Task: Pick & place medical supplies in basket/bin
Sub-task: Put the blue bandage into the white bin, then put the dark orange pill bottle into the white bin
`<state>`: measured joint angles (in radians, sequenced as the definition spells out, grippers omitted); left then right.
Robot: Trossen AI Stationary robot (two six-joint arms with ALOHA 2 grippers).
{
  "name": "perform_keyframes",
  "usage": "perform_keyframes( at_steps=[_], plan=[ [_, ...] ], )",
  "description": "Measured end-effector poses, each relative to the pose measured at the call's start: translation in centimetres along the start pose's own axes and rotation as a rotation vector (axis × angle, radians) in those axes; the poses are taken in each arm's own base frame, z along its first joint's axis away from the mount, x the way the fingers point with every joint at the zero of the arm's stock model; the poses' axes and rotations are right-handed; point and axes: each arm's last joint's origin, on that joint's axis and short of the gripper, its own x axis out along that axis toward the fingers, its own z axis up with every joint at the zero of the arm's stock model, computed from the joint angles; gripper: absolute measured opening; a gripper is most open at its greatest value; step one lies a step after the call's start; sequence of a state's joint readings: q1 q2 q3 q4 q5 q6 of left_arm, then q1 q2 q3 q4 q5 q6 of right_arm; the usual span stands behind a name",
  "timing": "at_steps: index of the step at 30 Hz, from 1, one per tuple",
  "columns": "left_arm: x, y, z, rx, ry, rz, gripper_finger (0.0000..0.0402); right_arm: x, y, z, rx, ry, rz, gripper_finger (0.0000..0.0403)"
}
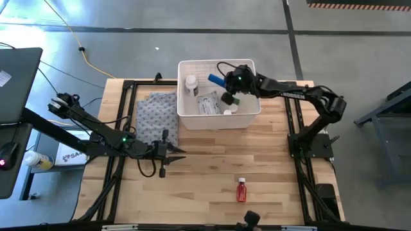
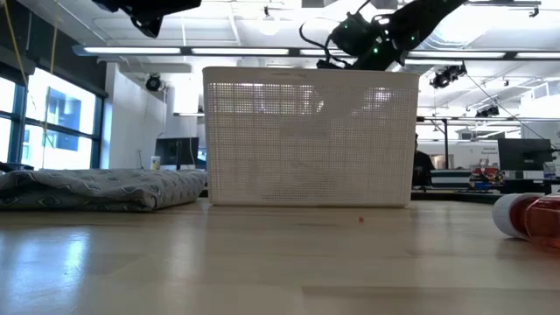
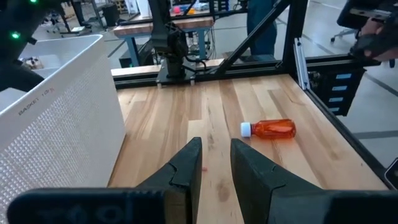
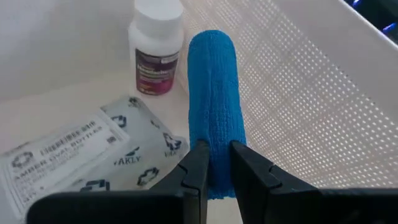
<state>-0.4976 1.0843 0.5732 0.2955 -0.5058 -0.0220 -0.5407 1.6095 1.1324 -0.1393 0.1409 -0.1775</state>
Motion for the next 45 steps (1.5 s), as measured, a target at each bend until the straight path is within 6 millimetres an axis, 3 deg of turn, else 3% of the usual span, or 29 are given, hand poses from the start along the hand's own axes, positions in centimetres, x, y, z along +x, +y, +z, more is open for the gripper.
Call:
perform_keyframes(
  at_steps=[8,19,23,27,31,36,45],
  plan=[
    [0.0,0.0,-0.2,0.030,0.022,0.000,0.0117,0.1,-0.4,0.4,0.044,-0.048,0.028,0.0071],
    [0.0,-0.2,-0.1,0.021,0.009,-0.053,0.0117,-0.1,-0.2,0.3,0.081,-0.039,0.033,0.0163],
    [0.0,-0.2,-0.1,0.020,0.007,-0.053,0.0117,-1.2,-0.2,0.9,0.079,-0.071,0.034,0.0187],
    [0.0,-0.1,-0.1,0.020,0.007,-0.053,0.0117,-3.9,0.5,2.3,0.065,-0.152,0.054,0.0192],
    [0.0,-0.1,-0.1,0.020,0.007,-0.049,0.0117,-8.0,2.3,3.7,0.034,-0.253,0.112,0.0193],
    [0.0,-0.1,0.2,0.004,-0.017,-0.044,0.0117,-12.5,6.1,4.1,-0.010,-0.289,0.182,0.0193],
    [0.0,-0.2,0.2,-0.050,-0.016,-0.057,0.0117,-16.4,13.3,1.3,0.107,-0.074,0.410,0.0193]
  ],
)
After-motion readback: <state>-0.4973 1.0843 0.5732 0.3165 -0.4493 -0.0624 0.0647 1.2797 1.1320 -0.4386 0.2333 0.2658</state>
